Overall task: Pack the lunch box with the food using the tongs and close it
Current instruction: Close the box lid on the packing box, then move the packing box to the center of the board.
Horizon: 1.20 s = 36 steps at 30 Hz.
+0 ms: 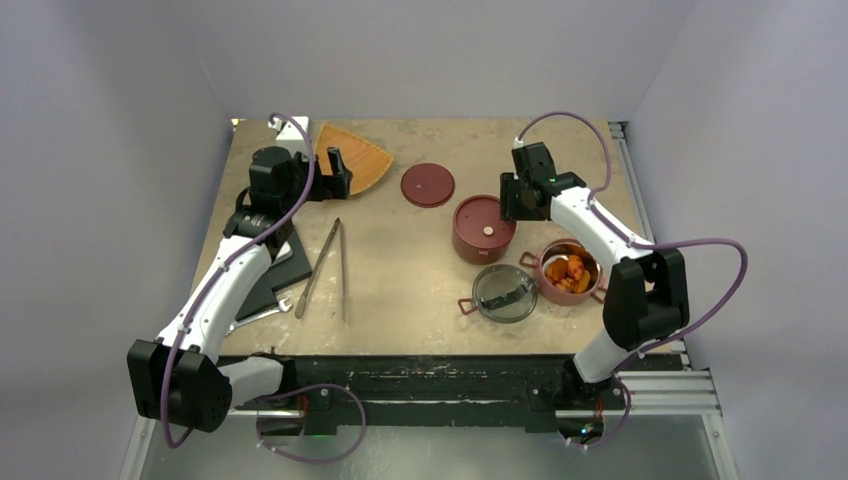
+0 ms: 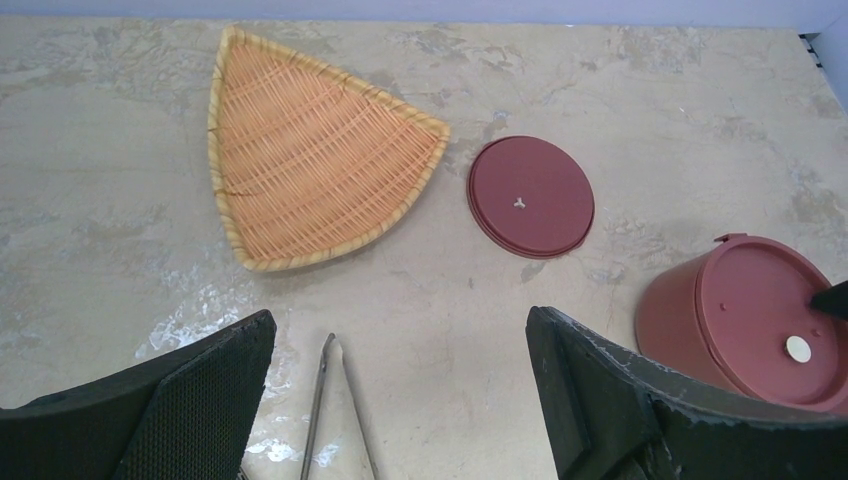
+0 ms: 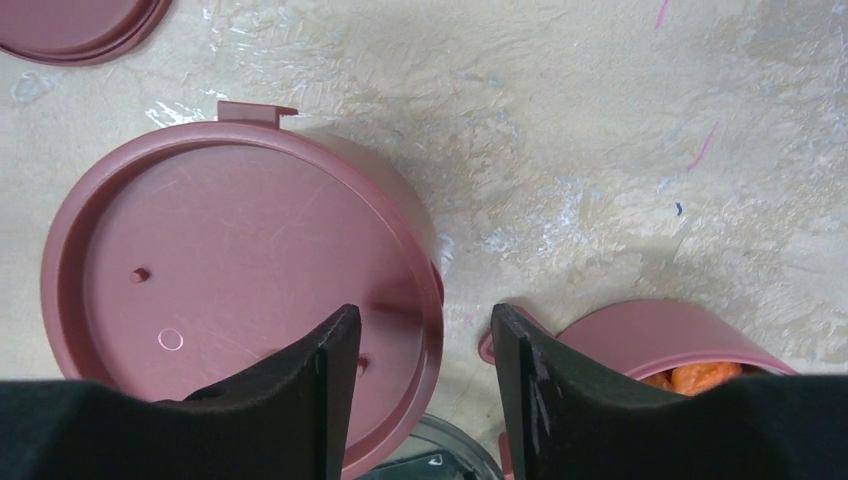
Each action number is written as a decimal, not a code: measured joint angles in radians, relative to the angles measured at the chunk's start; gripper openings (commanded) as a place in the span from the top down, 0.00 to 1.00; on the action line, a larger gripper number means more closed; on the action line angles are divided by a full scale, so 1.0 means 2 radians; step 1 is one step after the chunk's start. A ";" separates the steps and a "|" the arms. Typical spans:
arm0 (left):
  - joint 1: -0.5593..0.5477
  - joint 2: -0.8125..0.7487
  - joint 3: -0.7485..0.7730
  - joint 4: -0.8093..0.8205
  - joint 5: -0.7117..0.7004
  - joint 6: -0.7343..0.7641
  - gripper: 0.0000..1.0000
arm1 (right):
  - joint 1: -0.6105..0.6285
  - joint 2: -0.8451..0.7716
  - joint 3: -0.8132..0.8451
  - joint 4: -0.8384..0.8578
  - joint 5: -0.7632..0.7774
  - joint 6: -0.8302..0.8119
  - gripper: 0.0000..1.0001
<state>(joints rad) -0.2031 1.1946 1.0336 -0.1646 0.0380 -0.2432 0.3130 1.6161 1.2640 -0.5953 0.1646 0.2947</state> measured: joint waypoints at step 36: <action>-0.009 0.012 0.000 0.005 0.021 -0.004 0.05 | 0.001 -0.003 -0.047 0.071 -0.073 0.002 0.37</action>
<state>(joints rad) -0.2207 1.2182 1.0336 -0.1555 0.0807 -0.2508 0.3157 1.6096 1.1690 -0.4530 0.0189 0.2985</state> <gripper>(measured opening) 0.951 0.641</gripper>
